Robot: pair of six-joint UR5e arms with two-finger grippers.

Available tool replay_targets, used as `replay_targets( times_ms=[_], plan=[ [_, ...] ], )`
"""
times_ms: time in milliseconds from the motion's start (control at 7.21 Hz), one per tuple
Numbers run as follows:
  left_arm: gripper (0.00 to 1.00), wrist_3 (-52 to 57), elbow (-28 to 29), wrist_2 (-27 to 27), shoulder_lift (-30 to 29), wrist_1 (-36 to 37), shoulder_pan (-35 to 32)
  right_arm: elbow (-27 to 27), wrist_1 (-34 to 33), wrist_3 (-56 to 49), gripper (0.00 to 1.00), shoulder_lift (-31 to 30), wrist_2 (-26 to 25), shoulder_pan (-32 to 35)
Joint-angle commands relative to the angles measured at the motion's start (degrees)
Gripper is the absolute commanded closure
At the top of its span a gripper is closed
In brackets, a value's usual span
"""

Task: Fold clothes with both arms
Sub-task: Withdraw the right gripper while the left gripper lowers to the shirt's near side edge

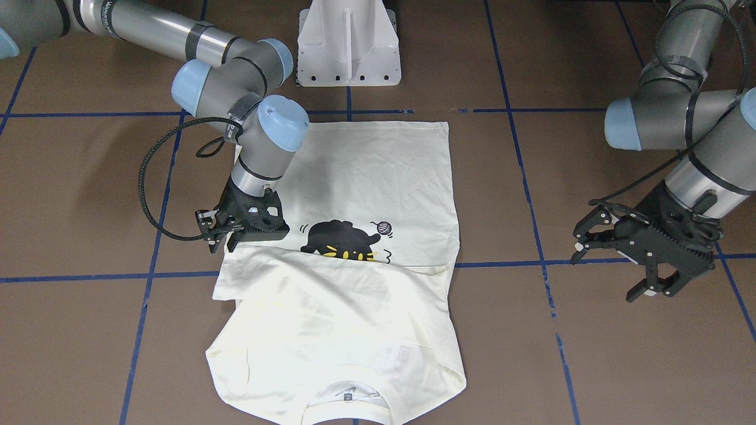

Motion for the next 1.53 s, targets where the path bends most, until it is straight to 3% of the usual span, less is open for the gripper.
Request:
replay_targets(
  times_ms=[0,139,277,416,693,832,971,1109,1248,1387],
  plan=[
    [0.0,-4.32,-1.21,-0.02,1.01,-0.37,0.09,0.91,5.43,1.85,0.0,-0.5,10.48,3.48],
    [0.0,-10.11,-4.35,0.07,3.37,-2.38,3.13,3.96,8.15,7.7,0.0,-4.24,11.05,3.31],
    [0.0,-16.08,-7.52,0.33,6.7,-4.75,6.47,10.26,13.14,10.37,0.0,-9.24,14.45,3.4],
    [0.0,-21.88,-10.94,2.77,9.51,-6.08,8.59,17.02,13.8,16.22,0.0,-13.81,17.61,3.4],
    [0.0,-35.93,-22.17,14.86,16.8,-6.35,20.5,30.82,14.77,29.13,0.0,-24.09,17.21,-1.41],
    [0.0,-42.62,-26.14,19.1,19.62,-6.18,26.05,34.98,21.21,37.38,0.0,-29.28,15.12,-4.83],
    [0.0,-47.47,-28.88,24.45,22.17,-6.18,32.19,37.63,28.67,44.34,0.0,-35.86,8.75,-11.13],
    [0.0,-55.44,-30.39,30.68,23.76,-6.18,38.95,40.44,30.66,51.8,0.0,-39.92,1.55,-17.37],
    [0.06,-64.3,-30.84,37.71,23.95,-6.0,46.42,42.3,30.59,54.58,0.02,-41.53,-0.87,-20.22],
    [0.3,-72.48,-30.49,43.08,23.96,-4.78,52.41,42.31,30.68,55.13,0.02,-41.46,-1.68,-20.77]
  ],
)
